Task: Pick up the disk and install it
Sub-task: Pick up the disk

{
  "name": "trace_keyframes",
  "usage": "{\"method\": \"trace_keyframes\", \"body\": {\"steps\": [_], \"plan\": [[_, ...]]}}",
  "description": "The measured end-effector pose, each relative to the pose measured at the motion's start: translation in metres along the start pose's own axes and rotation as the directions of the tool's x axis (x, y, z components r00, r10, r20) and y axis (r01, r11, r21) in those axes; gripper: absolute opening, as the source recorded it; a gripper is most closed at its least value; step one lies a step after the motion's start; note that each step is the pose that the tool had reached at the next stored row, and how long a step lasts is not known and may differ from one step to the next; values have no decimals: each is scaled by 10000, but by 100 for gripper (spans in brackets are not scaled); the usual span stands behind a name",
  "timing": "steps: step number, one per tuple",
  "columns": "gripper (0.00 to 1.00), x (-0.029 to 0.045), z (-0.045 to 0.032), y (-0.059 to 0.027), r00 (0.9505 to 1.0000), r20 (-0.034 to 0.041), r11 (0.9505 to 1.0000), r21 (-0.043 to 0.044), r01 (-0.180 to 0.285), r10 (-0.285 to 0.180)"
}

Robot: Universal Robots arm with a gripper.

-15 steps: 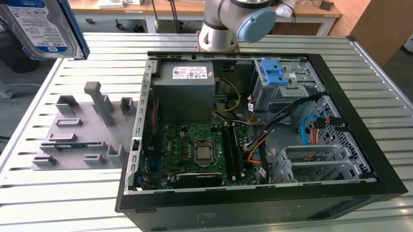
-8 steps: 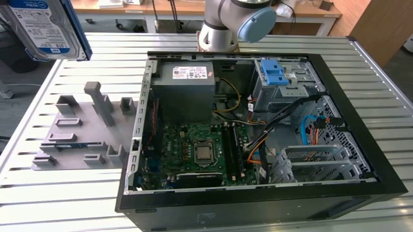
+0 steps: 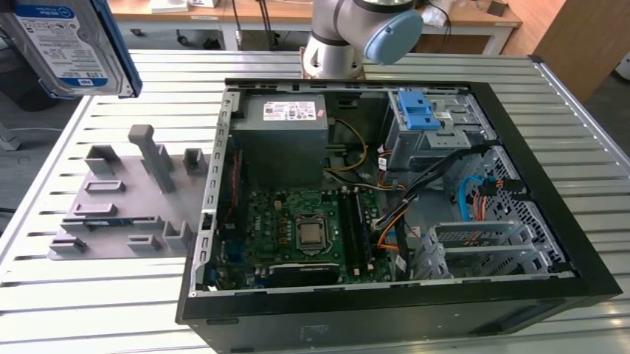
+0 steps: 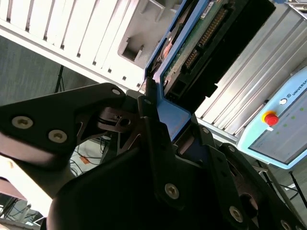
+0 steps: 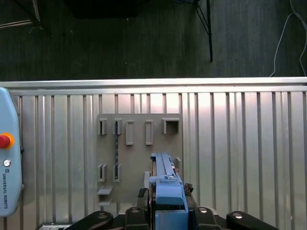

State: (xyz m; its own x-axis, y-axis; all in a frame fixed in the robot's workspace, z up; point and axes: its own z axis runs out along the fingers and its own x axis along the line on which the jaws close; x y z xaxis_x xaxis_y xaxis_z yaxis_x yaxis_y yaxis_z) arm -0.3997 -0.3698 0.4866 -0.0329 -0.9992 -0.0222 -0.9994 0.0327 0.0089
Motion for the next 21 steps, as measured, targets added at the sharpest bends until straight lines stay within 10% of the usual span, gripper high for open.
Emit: {"method": "trace_keyframes", "body": {"steps": [21], "plan": [[36,131,-5,-213,10000,-1,10000,-1,-1,1]]}}
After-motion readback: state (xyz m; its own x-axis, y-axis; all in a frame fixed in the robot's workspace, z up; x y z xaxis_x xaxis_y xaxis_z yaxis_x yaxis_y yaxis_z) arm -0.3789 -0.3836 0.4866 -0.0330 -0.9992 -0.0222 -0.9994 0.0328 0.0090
